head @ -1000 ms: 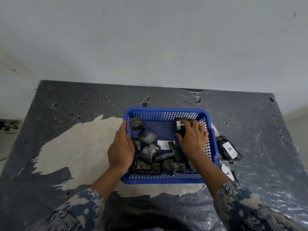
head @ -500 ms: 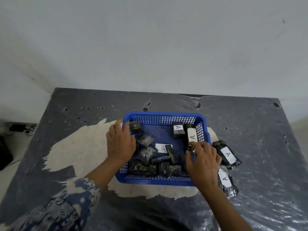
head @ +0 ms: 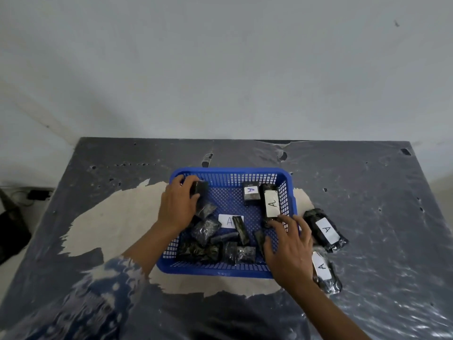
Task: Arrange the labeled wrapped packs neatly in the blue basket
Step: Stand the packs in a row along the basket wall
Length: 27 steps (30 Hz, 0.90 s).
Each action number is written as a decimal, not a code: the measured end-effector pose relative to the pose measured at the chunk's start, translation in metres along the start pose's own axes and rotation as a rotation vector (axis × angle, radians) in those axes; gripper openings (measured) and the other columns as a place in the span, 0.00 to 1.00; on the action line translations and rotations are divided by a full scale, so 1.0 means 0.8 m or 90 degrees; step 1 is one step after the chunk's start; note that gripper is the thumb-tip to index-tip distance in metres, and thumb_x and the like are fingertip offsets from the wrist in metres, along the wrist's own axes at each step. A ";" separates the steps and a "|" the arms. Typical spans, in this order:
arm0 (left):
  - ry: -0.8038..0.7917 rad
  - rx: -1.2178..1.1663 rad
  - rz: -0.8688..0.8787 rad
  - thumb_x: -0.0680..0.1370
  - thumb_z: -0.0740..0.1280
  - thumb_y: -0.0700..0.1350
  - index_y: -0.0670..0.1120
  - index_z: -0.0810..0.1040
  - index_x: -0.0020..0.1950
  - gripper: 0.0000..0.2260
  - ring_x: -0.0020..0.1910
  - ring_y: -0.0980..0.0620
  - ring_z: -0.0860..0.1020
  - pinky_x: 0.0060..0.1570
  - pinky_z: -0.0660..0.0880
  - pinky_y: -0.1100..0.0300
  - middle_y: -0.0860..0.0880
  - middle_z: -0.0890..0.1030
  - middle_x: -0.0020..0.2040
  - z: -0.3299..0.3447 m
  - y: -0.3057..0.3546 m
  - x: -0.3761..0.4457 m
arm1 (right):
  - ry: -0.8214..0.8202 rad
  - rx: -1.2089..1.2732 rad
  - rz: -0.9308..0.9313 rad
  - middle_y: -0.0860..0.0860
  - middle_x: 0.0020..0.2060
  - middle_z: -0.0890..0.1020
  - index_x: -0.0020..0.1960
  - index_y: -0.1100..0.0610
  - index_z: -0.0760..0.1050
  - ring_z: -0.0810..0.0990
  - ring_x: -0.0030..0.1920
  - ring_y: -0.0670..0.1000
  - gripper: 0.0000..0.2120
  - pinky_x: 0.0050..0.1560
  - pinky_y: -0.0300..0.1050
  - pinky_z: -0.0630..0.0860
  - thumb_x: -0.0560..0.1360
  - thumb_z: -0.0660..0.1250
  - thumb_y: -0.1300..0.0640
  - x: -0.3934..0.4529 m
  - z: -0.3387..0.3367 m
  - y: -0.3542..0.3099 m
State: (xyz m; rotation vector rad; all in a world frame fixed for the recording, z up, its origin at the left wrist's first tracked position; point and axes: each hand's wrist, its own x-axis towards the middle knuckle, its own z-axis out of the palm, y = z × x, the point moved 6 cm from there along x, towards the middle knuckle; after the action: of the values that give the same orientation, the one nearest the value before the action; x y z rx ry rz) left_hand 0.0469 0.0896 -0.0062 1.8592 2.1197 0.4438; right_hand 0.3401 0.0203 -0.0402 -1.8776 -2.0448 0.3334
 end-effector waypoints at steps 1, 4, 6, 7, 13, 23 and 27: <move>0.027 -0.097 0.018 0.78 0.69 0.39 0.49 0.75 0.63 0.15 0.59 0.47 0.76 0.60 0.74 0.54 0.46 0.77 0.62 -0.003 0.006 -0.008 | -0.001 0.002 -0.001 0.49 0.63 0.75 0.60 0.49 0.76 0.64 0.72 0.58 0.17 0.69 0.61 0.69 0.72 0.68 0.49 -0.001 0.000 0.000; 0.064 -0.272 0.016 0.80 0.64 0.37 0.55 0.74 0.54 0.12 0.53 0.61 0.78 0.50 0.71 0.75 0.58 0.80 0.52 -0.004 0.019 -0.023 | 0.002 0.005 0.004 0.50 0.62 0.76 0.60 0.50 0.77 0.65 0.72 0.58 0.16 0.71 0.60 0.67 0.73 0.69 0.50 -0.001 0.002 -0.001; 0.066 -0.284 0.006 0.81 0.64 0.40 0.57 0.72 0.51 0.11 0.52 0.65 0.77 0.48 0.71 0.75 0.60 0.78 0.49 0.006 0.023 -0.020 | 0.002 -0.007 0.002 0.50 0.61 0.77 0.59 0.51 0.78 0.65 0.71 0.59 0.16 0.72 0.59 0.65 0.72 0.71 0.50 0.002 0.001 -0.002; 0.048 -0.277 0.000 0.81 0.64 0.40 0.56 0.72 0.52 0.09 0.51 0.64 0.77 0.49 0.72 0.73 0.59 0.78 0.49 0.013 0.024 -0.016 | -0.001 -0.014 -0.003 0.50 0.61 0.78 0.59 0.51 0.78 0.65 0.71 0.59 0.16 0.72 0.59 0.64 0.72 0.72 0.51 0.004 0.001 -0.002; -0.167 -0.199 0.003 0.78 0.69 0.46 0.52 0.71 0.70 0.20 0.64 0.53 0.75 0.64 0.74 0.54 0.53 0.77 0.65 0.062 0.032 -0.003 | -0.021 -0.030 -0.011 0.50 0.59 0.79 0.57 0.52 0.80 0.66 0.71 0.60 0.15 0.73 0.58 0.62 0.72 0.73 0.53 0.002 0.000 -0.005; -0.188 -0.020 0.027 0.77 0.70 0.52 0.53 0.63 0.76 0.29 0.69 0.44 0.71 0.67 0.68 0.45 0.47 0.72 0.70 0.099 0.060 0.014 | -0.022 -0.038 -0.023 0.49 0.57 0.80 0.56 0.52 0.81 0.67 0.70 0.61 0.13 0.73 0.56 0.61 0.71 0.72 0.53 0.004 -0.001 -0.008; -0.153 -0.118 0.022 0.78 0.70 0.46 0.50 0.69 0.72 0.23 0.63 0.45 0.75 0.62 0.72 0.46 0.46 0.77 0.64 0.101 0.061 0.017 | -0.026 -0.041 -0.020 0.49 0.56 0.80 0.56 0.52 0.81 0.67 0.71 0.60 0.13 0.74 0.54 0.59 0.72 0.72 0.53 0.004 -0.002 -0.007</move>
State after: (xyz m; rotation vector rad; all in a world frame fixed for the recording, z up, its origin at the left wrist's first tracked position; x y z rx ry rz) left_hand 0.1222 0.1127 -0.0598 1.7511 1.8273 0.3880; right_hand 0.3354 0.0229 -0.0364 -1.8895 -2.1336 0.3037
